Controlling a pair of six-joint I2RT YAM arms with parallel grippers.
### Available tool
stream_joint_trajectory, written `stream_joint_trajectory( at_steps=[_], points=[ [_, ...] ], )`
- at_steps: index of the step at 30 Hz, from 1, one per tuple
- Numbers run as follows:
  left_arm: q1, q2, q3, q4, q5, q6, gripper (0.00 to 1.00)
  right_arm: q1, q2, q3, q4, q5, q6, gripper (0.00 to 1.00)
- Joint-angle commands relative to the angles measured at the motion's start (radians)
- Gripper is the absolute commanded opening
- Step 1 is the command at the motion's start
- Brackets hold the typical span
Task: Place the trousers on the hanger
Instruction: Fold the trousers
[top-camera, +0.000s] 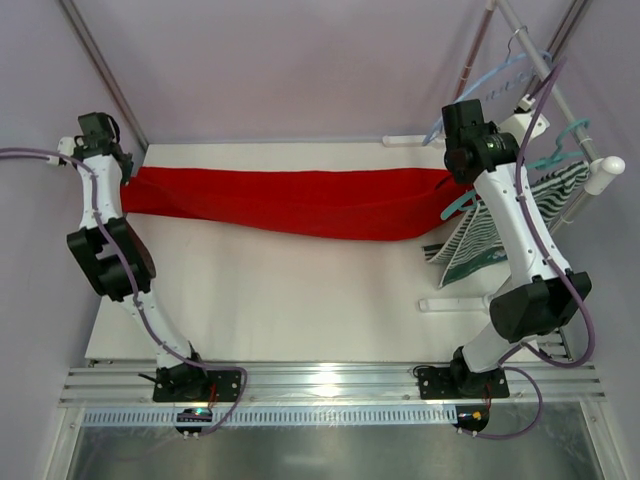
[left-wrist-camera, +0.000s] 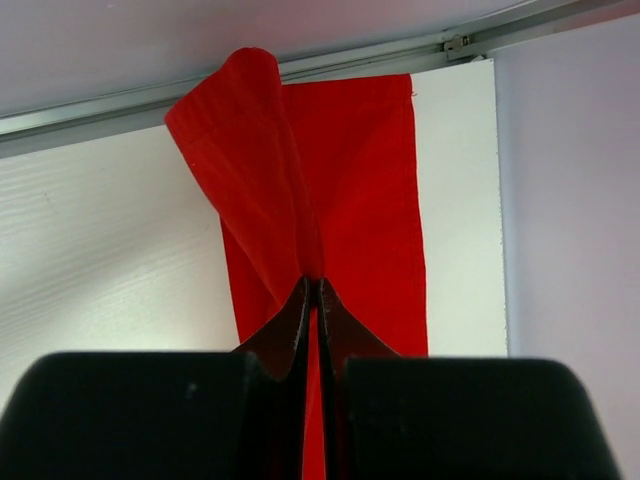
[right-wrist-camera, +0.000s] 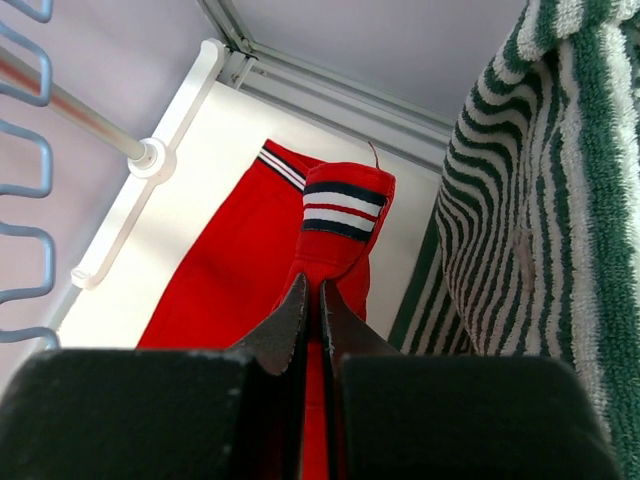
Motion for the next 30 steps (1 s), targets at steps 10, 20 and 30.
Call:
stream_joint_trajectory(
  at_steps=[10,20,30],
  points=[
    [0.000,0.073,0.014,0.216,0.067,-0.022,0.00,-0.006,0.037,0.034,0.145,0.089,-0.005,0.04],
    [-0.026,0.315,0.207,0.396,0.277,-0.108,0.19,-0.062,0.262,0.278,0.200,0.012,-0.122,0.31],
    [-0.063,0.189,-0.043,0.563,0.423,0.062,0.61,-0.039,0.043,0.001,0.510,-0.279,-0.429,0.60]
  ],
)
